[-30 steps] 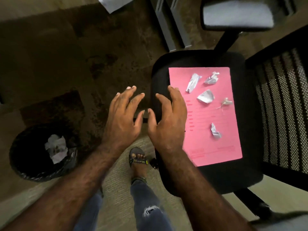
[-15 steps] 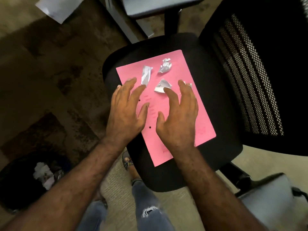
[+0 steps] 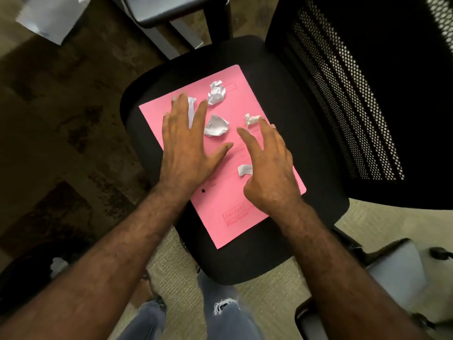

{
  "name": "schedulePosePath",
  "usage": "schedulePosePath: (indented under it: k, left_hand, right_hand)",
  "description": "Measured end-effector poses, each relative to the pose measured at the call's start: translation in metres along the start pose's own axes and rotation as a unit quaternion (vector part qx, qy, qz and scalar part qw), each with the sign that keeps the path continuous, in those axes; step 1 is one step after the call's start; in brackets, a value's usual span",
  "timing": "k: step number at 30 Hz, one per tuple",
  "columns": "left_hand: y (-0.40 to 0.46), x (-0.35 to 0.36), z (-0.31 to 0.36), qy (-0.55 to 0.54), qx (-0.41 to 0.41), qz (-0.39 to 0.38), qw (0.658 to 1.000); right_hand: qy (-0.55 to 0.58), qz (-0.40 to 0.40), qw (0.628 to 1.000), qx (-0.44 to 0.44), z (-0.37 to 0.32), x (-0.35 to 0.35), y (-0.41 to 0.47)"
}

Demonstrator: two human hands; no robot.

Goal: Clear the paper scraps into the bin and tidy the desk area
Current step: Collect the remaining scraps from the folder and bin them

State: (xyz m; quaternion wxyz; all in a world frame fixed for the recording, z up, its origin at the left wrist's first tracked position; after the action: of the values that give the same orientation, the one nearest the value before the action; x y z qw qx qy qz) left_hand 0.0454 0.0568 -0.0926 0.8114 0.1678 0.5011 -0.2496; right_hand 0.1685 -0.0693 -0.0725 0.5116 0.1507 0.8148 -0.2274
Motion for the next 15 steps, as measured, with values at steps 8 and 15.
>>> schedulePosePath:
  k: [8, 15]
  left_hand:
    - [0.021, 0.011, 0.006, -0.012, -0.010, -0.046, 0.999]
    - [0.035, 0.009, 0.009, -0.013, 0.013, -0.060, 0.998]
  right_hand:
    - [-0.016, 0.003, 1.000, -0.002, 0.009, 0.001, 0.024]
    - [-0.016, -0.004, 1.000, -0.002, 0.008, -0.002, 0.053]
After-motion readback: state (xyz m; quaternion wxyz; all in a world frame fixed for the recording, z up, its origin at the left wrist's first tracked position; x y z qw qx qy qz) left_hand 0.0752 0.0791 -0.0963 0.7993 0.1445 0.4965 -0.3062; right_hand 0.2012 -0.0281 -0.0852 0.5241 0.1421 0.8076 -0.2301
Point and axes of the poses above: each hand's wrist, its own y-axis towards the middle knuckle, its own x-axis out of the palm, z = x × y, the point moved 5 cm from there along y, towards the middle knuckle, and after that the axes turned 5 degrees about y, right-handed, at the moved point
